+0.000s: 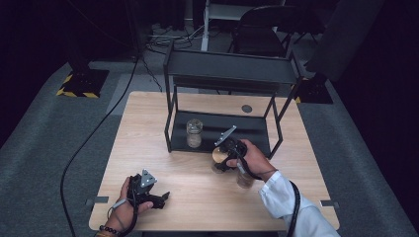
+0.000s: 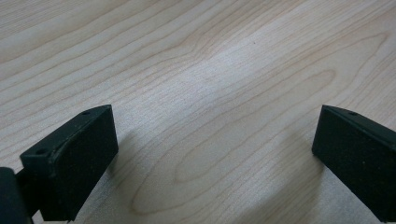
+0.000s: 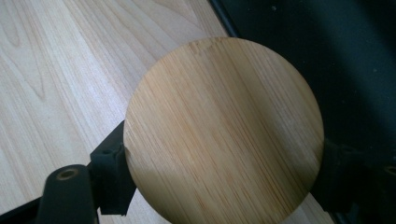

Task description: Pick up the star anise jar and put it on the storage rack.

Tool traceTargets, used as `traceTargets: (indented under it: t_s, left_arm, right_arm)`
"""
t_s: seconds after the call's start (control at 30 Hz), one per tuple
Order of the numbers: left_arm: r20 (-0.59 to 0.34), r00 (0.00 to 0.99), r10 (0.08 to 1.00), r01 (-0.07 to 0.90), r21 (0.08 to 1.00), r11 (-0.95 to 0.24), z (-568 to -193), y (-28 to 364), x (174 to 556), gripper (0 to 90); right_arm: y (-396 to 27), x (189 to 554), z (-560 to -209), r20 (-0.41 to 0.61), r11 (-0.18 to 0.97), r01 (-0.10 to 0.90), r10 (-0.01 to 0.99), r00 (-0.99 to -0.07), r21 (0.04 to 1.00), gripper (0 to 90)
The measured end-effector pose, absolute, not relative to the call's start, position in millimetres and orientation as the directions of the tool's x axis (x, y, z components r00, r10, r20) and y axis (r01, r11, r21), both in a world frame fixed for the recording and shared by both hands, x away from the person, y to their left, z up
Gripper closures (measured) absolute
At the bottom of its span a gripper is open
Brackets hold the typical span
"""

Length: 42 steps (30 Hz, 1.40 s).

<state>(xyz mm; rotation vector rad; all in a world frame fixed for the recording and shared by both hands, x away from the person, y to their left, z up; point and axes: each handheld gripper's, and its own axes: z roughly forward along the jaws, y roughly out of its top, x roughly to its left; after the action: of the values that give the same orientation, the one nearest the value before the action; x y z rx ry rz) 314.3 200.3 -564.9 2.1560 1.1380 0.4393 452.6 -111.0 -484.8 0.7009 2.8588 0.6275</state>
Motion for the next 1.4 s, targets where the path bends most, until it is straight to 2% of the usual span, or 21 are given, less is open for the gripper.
traceTargets:
  t_s: [0.63, 1.4]
  left_arm:
    - [-0.009, 0.567, 0.824, 0.606, 0.682, -0.41, -564.9, 200.3, 314.3, 0.0]
    - [-0.009, 0.567, 0.824, 0.605, 0.683, -0.409, -564.9, 200.2, 314.3, 0.0]
  right_arm:
    - [-110.8, 446.4, -465.8, -0.032, 0.809, 0.377, 0.437, -0.899, 0.451, 23.7]
    - [-111.8, 453.8, -431.8, -0.072, 0.797, 0.359, 0.446, -0.892, 0.486, 23.7]
